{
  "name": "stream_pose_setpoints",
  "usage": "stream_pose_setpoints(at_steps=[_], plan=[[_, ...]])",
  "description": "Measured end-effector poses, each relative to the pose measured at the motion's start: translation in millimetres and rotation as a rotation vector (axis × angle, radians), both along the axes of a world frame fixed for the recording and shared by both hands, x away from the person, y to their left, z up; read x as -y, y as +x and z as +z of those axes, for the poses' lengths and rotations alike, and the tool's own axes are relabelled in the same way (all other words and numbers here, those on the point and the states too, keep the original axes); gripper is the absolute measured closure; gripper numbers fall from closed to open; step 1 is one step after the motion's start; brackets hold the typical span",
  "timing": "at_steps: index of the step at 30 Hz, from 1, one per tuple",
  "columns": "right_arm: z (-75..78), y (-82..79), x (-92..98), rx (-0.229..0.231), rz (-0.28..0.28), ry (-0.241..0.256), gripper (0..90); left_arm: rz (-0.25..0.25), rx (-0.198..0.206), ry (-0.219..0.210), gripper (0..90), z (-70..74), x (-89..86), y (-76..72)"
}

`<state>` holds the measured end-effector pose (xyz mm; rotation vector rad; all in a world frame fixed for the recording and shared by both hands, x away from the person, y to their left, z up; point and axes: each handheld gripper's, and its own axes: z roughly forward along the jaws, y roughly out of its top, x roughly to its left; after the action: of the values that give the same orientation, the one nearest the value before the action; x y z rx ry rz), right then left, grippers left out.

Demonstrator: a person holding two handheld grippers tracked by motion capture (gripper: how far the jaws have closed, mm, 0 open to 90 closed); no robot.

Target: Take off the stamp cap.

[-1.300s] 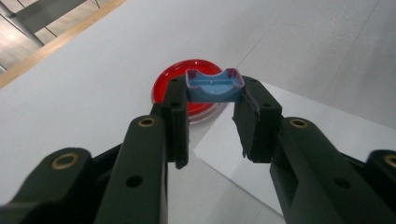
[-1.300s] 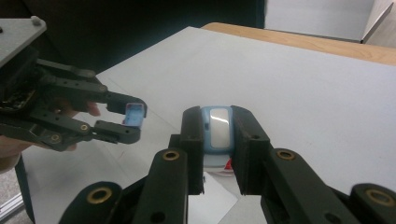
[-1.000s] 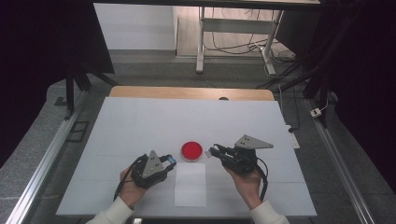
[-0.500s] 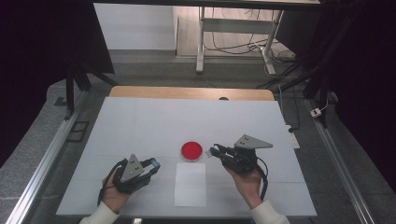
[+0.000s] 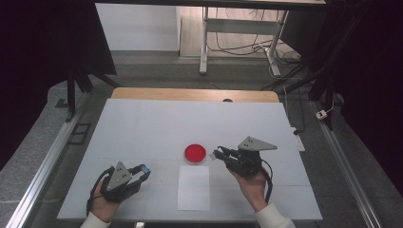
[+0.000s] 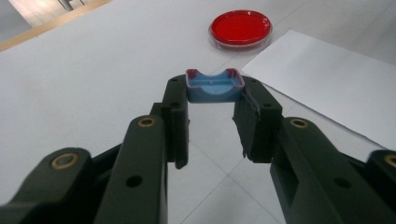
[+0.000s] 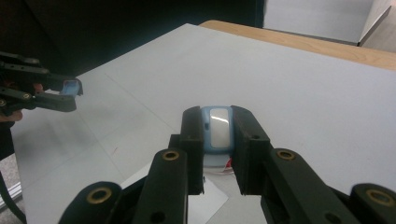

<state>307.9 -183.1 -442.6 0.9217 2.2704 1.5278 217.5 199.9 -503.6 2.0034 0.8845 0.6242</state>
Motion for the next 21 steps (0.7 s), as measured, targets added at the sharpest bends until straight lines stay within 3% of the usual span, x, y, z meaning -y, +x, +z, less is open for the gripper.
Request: stream_pose_setpoints(at_steps=[21], plan=[[1.8, 6.2, -1.6, 0.003, 0.015, -0.021, 74.9, 0.014, -0.017, -0.025, 66.0, -2.2, -7.1, 1.4]])
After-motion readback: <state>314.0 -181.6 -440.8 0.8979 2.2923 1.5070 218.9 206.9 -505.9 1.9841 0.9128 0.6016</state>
